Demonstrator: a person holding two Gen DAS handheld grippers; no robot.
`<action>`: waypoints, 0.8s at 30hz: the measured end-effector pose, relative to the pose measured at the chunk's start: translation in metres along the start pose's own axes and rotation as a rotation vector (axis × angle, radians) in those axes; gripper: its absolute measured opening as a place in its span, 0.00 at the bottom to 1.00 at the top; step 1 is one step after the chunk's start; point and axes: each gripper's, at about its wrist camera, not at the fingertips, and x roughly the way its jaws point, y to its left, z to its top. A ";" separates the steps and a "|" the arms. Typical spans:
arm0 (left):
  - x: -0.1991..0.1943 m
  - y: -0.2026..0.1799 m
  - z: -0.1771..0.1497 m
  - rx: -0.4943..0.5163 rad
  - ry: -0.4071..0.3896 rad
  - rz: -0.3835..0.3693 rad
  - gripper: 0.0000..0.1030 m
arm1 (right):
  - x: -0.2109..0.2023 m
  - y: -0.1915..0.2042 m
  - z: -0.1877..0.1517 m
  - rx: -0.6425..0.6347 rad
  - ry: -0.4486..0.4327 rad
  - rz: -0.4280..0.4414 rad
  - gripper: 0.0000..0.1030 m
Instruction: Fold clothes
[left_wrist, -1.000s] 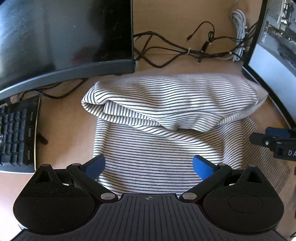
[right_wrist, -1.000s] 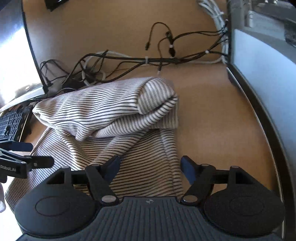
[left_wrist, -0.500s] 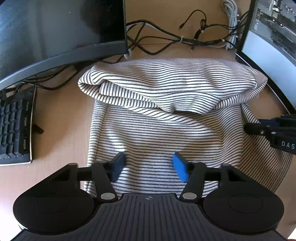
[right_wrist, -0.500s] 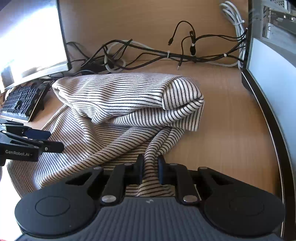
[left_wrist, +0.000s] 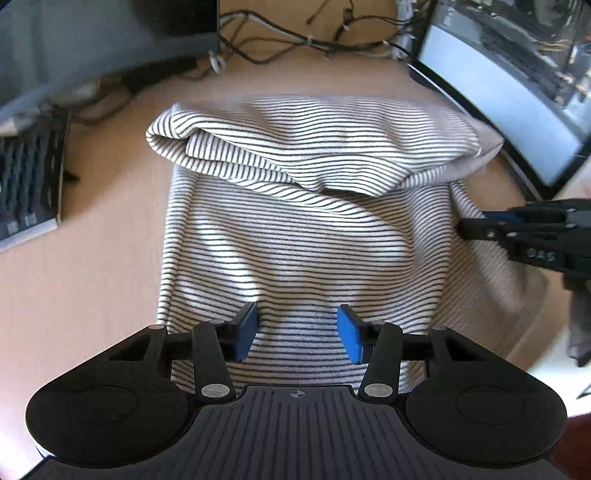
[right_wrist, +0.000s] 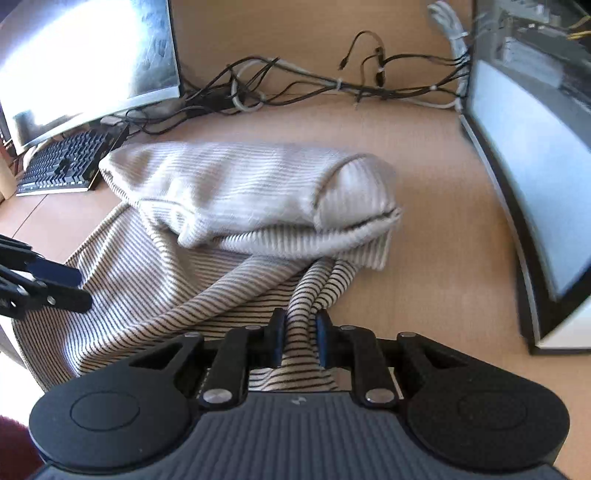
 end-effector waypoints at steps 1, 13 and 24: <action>-0.006 0.001 -0.003 -0.011 -0.003 -0.019 0.51 | -0.004 -0.002 0.002 0.003 -0.016 -0.008 0.19; -0.034 0.004 0.012 -0.013 -0.160 0.091 0.92 | -0.020 0.015 0.039 -0.110 -0.164 -0.046 0.54; -0.033 0.002 0.010 -0.010 -0.153 0.097 0.96 | -0.015 0.029 0.042 -0.147 -0.133 0.195 0.57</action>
